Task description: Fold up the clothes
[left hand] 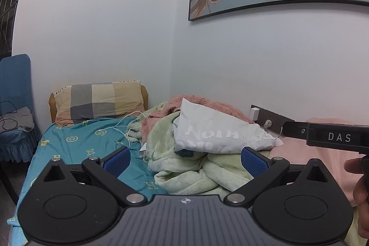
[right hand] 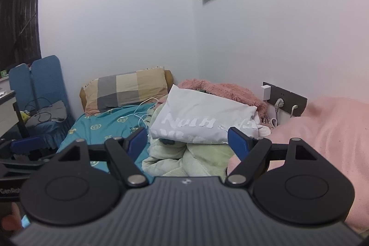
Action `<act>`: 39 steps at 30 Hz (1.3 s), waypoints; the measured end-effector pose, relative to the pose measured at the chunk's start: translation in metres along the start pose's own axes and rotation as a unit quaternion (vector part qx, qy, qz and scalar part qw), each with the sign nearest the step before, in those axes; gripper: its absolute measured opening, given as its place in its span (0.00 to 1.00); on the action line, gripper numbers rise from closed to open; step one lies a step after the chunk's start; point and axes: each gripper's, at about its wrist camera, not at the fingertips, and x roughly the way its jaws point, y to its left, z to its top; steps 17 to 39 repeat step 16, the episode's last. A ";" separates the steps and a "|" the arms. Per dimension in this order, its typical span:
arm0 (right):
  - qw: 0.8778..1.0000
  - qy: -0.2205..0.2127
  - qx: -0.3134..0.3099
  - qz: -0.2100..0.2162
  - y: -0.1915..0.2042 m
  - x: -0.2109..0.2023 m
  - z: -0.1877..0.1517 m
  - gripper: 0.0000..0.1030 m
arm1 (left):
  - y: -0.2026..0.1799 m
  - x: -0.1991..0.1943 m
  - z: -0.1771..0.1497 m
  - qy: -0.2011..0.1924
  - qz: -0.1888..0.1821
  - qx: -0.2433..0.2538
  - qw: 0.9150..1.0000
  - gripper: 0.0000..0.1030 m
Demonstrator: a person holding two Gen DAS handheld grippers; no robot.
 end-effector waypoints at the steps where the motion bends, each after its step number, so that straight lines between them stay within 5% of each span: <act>1: 1.000 -0.002 -0.001 -0.001 0.000 -0.001 0.000 0.77 | 0.000 0.000 0.000 0.000 0.000 0.000 1.000 1.00; 39: 1.000 0.010 -0.001 -0.003 -0.001 0.001 -0.005 0.77 | 0.001 0.001 -0.002 0.001 -0.002 0.001 1.000 1.00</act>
